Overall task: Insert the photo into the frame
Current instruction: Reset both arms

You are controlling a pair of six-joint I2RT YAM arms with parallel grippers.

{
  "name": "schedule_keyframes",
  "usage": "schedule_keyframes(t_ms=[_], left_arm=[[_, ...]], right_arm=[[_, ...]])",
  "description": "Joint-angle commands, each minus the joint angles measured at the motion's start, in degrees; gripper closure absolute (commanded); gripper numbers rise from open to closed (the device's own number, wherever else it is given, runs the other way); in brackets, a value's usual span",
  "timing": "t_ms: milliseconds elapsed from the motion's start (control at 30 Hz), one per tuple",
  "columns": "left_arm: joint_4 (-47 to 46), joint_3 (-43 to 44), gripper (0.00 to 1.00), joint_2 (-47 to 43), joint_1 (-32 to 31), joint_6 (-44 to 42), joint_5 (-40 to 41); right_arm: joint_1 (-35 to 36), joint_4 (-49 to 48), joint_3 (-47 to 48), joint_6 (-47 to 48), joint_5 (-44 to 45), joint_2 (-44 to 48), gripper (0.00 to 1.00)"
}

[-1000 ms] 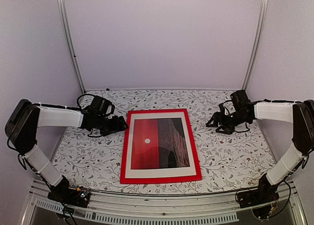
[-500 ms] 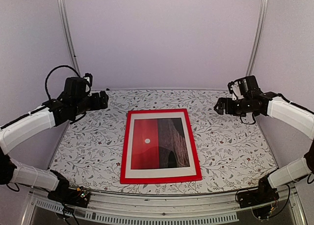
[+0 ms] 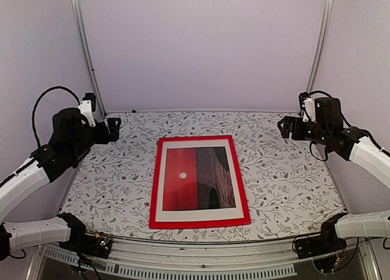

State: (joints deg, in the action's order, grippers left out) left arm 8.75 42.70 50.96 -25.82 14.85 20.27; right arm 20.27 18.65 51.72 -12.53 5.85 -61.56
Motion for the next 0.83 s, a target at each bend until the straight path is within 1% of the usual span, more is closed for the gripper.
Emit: schedule_keyframes(t_ms=[0,133,400,800], left_arm=[[-5.60,-3.09,0.00,-4.62,0.67,-2.43,-5.18],[-7.15,-4.73,0.00,-6.12,0.61,-2.28,-6.23],[-6.71,-5.14,0.00,-6.04,0.64,-1.38,-4.28],[-6.90,-5.41,0.00,-5.56,0.66,-0.75,-4.01]], right_arm=[[0.38,-2.16,-1.87,0.34,2.81,1.38,0.01],[0.43,-3.59,-3.29,-0.60,2.55,2.82,0.01],[0.38,-5.98,-4.27,0.27,0.94,5.69,0.01],[0.38,-5.94,-4.26,0.04,1.34,4.67,0.01]])
